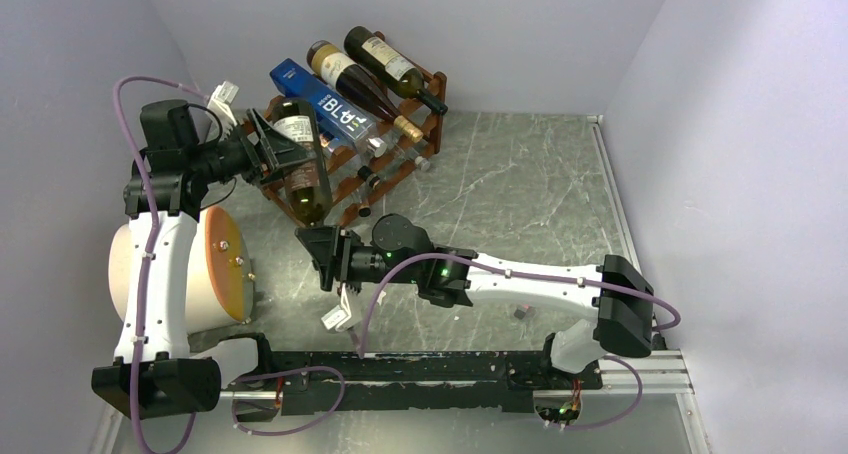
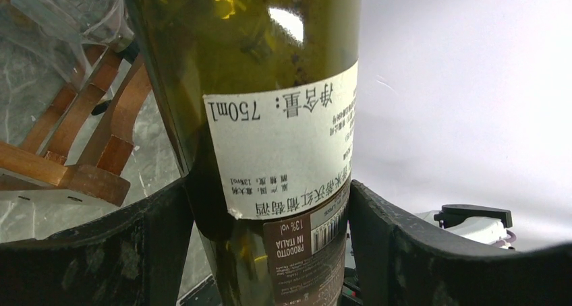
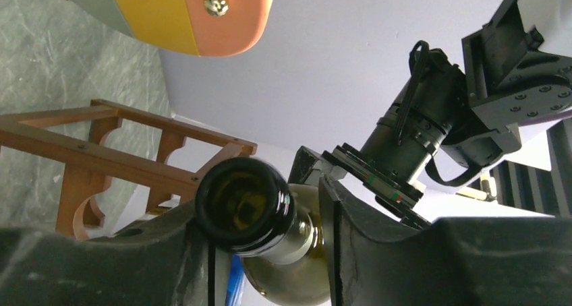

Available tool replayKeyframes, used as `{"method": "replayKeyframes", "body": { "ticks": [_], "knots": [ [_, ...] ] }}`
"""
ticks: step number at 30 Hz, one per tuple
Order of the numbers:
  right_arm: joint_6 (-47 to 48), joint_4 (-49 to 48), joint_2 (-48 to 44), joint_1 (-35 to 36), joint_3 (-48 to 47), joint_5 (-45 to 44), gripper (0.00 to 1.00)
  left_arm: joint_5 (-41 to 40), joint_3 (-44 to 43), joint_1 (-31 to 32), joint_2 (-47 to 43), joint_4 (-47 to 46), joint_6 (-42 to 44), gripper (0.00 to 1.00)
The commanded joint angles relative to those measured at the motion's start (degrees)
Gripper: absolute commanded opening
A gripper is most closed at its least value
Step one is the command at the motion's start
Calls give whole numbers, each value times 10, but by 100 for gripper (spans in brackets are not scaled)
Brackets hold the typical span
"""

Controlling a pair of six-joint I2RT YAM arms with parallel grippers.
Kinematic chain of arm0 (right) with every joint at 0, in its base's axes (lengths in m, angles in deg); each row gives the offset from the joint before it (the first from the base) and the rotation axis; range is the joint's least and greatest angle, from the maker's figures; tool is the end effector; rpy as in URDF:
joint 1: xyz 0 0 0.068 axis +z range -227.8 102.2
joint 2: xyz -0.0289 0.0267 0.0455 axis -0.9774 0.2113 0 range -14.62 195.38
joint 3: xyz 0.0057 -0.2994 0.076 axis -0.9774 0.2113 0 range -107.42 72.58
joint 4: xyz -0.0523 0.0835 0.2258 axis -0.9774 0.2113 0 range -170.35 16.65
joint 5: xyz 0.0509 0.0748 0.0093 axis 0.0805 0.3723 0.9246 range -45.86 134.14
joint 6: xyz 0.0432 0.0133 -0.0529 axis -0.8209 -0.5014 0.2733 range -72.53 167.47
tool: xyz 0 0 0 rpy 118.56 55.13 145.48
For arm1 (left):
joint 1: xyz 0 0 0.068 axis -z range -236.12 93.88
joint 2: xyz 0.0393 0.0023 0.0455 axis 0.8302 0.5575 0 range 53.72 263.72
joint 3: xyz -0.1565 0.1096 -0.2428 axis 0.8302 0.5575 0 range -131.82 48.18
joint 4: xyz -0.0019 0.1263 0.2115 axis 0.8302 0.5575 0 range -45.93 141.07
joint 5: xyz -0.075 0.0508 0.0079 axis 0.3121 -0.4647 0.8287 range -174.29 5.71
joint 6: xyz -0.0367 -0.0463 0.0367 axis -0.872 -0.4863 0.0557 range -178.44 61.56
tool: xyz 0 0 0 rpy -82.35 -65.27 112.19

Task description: Take the wine bottle off the wine rack

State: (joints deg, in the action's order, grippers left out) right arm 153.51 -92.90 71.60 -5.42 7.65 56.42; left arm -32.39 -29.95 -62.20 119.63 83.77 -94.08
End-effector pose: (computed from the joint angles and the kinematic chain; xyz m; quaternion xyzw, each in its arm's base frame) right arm 0.0985 0.3495 0.3672 -0.7554 -0.0592 -0.1097 0.6432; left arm 0.2082 -0.0226 0.4453 -0.0615 0.7991 -0.4807 0.3557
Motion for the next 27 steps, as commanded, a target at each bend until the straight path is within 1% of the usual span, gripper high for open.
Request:
{"method": "replayKeyframes", "body": {
  "ticks": [1, 6, 7, 8, 9, 10, 12, 13, 14, 16, 17, 20, 23, 27],
  "knots": [
    [-18, -39, -5, 2, -8, 13, 47, 32, -9, -4, -13, -9, 5, 7],
    [-37, -49, -13, 2, -13, 19, 35, 33, -1, -3, -18, -7, 8, 7],
    [-36, -48, -14, 4, -14, 19, 30, 33, 1, -3, -19, -7, 8, 7],
    [-36, -48, -13, 6, -18, 18, 21, 33, 2, -3, -19, -6, 9, 8],
    [-34, -45, -12, 8, -24, 15, 10, 31, 2, -3, -20, -2, 11, 10],
    [-34, -41, -13, 10, -29, 13, 0, 27, 1, -3, -22, 2, 13, 16],
    [-45, -66, -15, 14, -26, 15, 0, 20, 8, -3, -34, -4, 13, 33],
    [-55, -93, -19, 16, -13, 19, 0, 16, 10, -3, -39, -5, 15, 45],
    [-66, -121, -22, 18, -2, 24, 0, 10, 7, -3, -42, 3, 21, 57],
    [-86, -156, -27, 26, 6, 20, 0, -10, 1, -3, -46, 18, 31, 94],
    [-99, -161, -29, 30, 5, 18, 0, -22, -2, -3, -48, 25, 36, 100],
    [-131, -172, -34, 36, -3, 5, 0, -55, -4, -3, -53, 36, 39, 99],
    [-150, -203, -42, 43, 7, -12, 0, -64, 2, -3, -63, 36, 33, 99],
    [-167, -214, -65, 50, 24, -10, 0, -101, 3, -3, -78, 56, 40, 99]
  ]
}}
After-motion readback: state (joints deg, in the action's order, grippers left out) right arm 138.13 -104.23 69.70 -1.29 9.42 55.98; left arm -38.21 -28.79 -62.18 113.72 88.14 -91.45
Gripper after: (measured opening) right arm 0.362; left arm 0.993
